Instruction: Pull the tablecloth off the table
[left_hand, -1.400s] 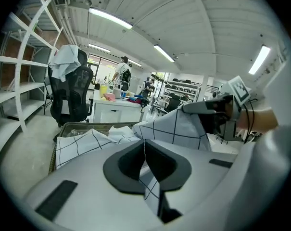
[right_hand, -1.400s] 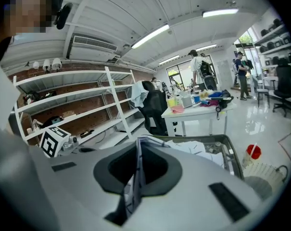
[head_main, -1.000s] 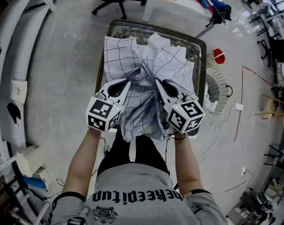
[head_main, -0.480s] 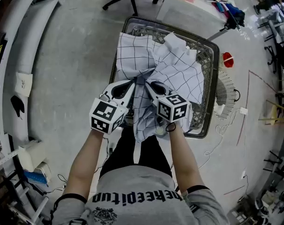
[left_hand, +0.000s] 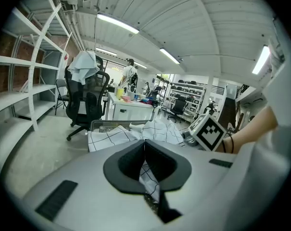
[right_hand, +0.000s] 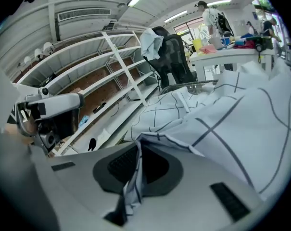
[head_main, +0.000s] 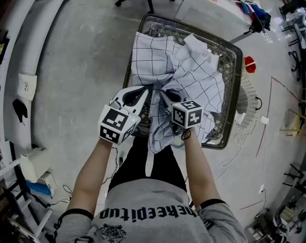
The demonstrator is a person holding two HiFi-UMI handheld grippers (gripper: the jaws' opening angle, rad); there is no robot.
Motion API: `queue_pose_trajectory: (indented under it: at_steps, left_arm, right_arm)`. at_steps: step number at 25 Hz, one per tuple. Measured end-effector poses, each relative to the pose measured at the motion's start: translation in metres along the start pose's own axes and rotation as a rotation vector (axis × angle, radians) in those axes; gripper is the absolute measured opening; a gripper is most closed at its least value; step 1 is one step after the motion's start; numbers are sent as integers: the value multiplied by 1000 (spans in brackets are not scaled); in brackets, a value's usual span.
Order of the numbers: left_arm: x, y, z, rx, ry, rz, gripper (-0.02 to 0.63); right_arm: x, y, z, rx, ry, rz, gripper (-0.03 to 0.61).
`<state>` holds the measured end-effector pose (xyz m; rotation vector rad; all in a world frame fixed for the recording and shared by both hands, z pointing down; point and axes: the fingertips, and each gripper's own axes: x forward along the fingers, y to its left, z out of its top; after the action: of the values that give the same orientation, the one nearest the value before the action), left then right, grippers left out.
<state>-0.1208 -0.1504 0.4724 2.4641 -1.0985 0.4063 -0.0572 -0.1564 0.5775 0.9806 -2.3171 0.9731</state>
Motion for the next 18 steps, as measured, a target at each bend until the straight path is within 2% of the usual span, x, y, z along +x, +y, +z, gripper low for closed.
queue_pose_trajectory:
  at_steps: [10, 18]
  left_arm:
    - [19, -18, 4, 14, 7, -49, 15]
    - [38, -39, 15, 36, 1, -95, 15]
  right_arm:
    - [-36, 21, 18, -19, -100, 12, 77]
    - [-74, 21, 32, -5, -188, 7, 78]
